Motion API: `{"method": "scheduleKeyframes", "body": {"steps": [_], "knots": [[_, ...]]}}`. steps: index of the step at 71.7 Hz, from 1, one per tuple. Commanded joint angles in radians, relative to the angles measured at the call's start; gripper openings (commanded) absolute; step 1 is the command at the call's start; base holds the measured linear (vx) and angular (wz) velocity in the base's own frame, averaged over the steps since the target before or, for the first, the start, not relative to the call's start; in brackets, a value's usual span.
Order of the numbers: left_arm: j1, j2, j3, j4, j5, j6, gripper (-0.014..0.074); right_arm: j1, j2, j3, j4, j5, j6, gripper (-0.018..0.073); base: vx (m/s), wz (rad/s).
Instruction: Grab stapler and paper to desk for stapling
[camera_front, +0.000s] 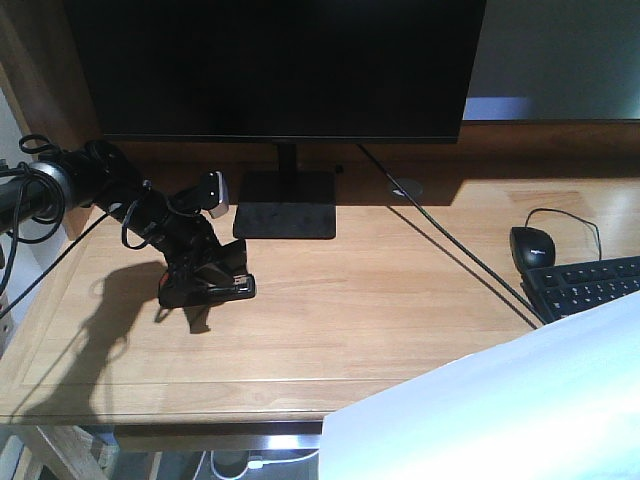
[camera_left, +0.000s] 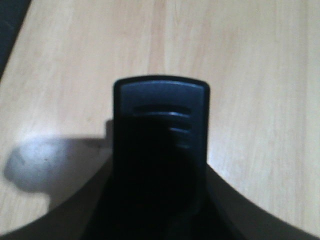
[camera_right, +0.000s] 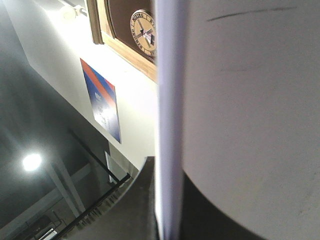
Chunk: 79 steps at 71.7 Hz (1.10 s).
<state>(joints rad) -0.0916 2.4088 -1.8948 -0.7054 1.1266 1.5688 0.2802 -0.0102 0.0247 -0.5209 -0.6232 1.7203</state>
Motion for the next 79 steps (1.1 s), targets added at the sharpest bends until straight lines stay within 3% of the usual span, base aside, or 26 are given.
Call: {"method": "scheduleKeyframes", "body": {"steps": [1,16,53,63,79], "knots": [[0.004,-0.074,-0.032,-0.044,0.020,-0.041,0.0377,-0.001,0.014,-0.027,0.010,-0.049,-0.006,-0.0003,0.00,0.00],[0.004,-0.092,-0.035,-0.022,-0.005,-0.130,0.0456,-0.001,0.014,-0.027,0.010,-0.049,-0.006,-0.0003,0.00,0.00],[0.004,-0.274,-0.035,0.011,-0.022,-0.189,0.0437,-0.001,0.014,-0.027,0.010,-0.048,-0.006,-0.0003,0.00,0.00],[0.004,-0.272,-0.032,0.016,0.008,-0.188,0.0341,-0.001,0.014,-0.027,0.010,-0.048,-0.006,-0.0003,0.00,0.00],[0.004,-0.264,-0.032,0.035,0.013,-0.188,0.0036,-0.001,0.014,-0.027,0.010,-0.048,-0.006,-0.0003,0.00,0.00]]}}
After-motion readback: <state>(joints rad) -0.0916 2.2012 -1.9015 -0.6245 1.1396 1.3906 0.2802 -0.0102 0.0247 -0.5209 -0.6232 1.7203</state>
